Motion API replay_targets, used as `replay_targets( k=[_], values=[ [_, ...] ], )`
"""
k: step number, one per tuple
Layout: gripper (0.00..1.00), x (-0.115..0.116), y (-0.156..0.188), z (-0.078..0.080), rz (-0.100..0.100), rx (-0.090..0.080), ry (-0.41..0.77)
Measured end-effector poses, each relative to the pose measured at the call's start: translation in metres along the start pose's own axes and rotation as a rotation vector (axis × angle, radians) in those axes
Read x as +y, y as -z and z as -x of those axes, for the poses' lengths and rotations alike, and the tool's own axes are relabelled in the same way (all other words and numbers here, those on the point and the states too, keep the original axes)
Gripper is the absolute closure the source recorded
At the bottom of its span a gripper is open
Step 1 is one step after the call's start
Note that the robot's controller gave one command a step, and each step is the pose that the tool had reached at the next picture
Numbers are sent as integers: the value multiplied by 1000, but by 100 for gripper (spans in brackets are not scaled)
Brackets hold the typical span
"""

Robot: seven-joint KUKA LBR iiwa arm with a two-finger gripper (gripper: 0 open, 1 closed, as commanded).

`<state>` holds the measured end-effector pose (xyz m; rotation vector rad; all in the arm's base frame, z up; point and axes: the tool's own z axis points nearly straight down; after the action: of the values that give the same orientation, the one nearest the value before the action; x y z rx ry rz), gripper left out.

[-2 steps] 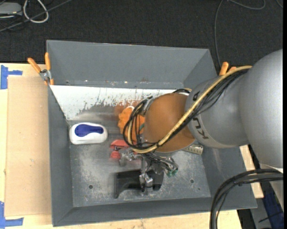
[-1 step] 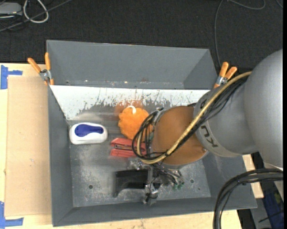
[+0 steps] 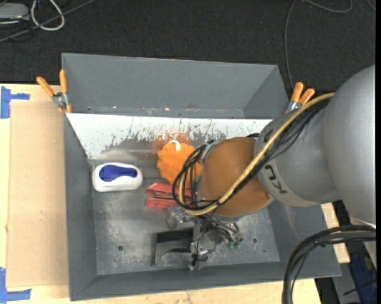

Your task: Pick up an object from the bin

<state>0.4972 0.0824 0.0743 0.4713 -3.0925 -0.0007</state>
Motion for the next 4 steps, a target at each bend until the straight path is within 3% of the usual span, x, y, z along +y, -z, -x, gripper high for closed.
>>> replay_targets(
  k=[1, 4],
  values=[
    [0, -2, -1, 24, 1, 2, 3],
    [0, 18, -4, 33, 2, 5, 15]
  ],
)
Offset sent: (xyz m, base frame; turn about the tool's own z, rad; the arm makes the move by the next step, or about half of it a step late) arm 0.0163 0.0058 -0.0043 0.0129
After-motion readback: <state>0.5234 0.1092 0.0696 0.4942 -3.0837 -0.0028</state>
